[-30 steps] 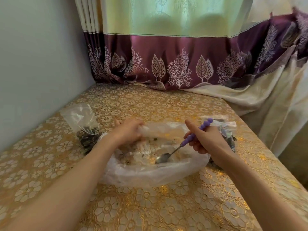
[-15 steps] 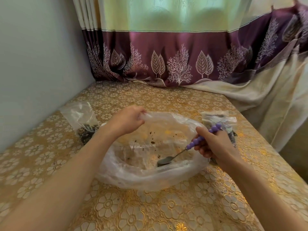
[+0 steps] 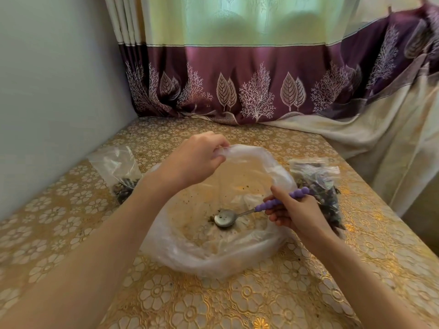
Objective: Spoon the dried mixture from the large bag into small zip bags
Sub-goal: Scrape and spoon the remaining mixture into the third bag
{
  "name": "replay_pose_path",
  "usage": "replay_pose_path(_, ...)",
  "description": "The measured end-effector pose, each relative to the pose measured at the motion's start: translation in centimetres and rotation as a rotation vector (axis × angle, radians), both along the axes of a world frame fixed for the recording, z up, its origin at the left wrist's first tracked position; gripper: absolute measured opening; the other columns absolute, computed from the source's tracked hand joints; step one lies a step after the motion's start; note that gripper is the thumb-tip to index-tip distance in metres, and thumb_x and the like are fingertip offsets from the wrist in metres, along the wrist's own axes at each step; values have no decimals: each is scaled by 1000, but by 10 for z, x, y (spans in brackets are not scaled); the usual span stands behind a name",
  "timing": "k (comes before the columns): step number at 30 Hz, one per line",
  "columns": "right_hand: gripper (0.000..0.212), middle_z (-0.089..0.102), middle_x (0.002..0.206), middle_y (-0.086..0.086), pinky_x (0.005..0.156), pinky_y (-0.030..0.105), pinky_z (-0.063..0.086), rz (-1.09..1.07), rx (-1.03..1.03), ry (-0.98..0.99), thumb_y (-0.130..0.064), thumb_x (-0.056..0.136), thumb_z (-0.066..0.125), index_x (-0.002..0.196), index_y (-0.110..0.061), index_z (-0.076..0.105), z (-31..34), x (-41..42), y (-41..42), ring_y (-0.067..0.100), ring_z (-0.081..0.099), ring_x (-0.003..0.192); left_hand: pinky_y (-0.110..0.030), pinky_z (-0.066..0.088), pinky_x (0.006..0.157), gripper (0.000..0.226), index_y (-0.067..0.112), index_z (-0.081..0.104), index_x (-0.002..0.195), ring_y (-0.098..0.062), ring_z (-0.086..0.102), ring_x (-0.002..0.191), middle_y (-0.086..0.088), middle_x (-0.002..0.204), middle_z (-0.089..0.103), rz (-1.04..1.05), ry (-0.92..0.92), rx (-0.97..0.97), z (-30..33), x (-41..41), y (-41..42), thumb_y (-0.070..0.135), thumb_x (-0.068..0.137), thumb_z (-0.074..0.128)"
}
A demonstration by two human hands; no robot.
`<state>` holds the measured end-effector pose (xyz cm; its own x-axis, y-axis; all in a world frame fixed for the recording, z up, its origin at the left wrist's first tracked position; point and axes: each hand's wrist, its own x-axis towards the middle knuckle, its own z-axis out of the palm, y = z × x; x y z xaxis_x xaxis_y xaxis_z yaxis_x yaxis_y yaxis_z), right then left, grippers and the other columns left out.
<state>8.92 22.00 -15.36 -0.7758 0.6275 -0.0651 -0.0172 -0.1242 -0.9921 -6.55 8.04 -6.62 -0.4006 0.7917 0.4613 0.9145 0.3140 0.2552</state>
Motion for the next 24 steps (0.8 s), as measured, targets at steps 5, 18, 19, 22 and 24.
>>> replay_pose_path(5, 37, 72, 74, 18, 40, 16, 43, 12, 84, 19, -23, 94, 54, 69, 0, 68, 3, 7, 4, 10, 56, 47, -30, 45, 84, 24, 15, 59, 115, -10, 49, 80, 2, 103, 55, 41, 20, -29, 2, 0, 0, 16, 92, 53)
replay_pose_path(18, 52, 71, 64, 15, 39, 15, 45, -72, -24, 51, -19, 96, 52, 49, -4, 69, 1, -2, -17, 9, 55, 41, -37, 50, 77, 23, 15, 60, 113, -12, 54, 75, 3, 101, 53, -62, -35, 24, 13, 23, -1, 16, 90, 57)
replay_pose_path(19, 49, 71, 65, 15, 40, 15, 45, -86, -37, 62, -19, 96, 52, 53, -3, 69, 0, -2, -16, 9, 55, 42, -37, 50, 76, 23, 14, 61, 113, -12, 54, 74, 4, 98, 51, -69, -40, 29, 14, 24, -2, 15, 90, 58)
replay_pose_path(22, 42, 72, 68, 15, 40, 15, 46, -128, -39, 73, -22, 95, 54, 64, 1, 69, -4, -1, -14, 9, 56, 44, -34, 50, 72, 23, 13, 61, 112, -11, 54, 73, 7, 95, 48, -75, -47, 44, 14, 23, -4, 14, 90, 58)
replay_pose_path(24, 41, 72, 70, 16, 41, 15, 46, -160, -40, 81, -24, 95, 54, 66, 2, 69, -5, -1, -12, 9, 57, 45, -32, 49, 71, 22, 14, 61, 112, -10, 54, 72, 8, 94, 48, -73, -41, 51, 15, 23, -5, 14, 90, 58)
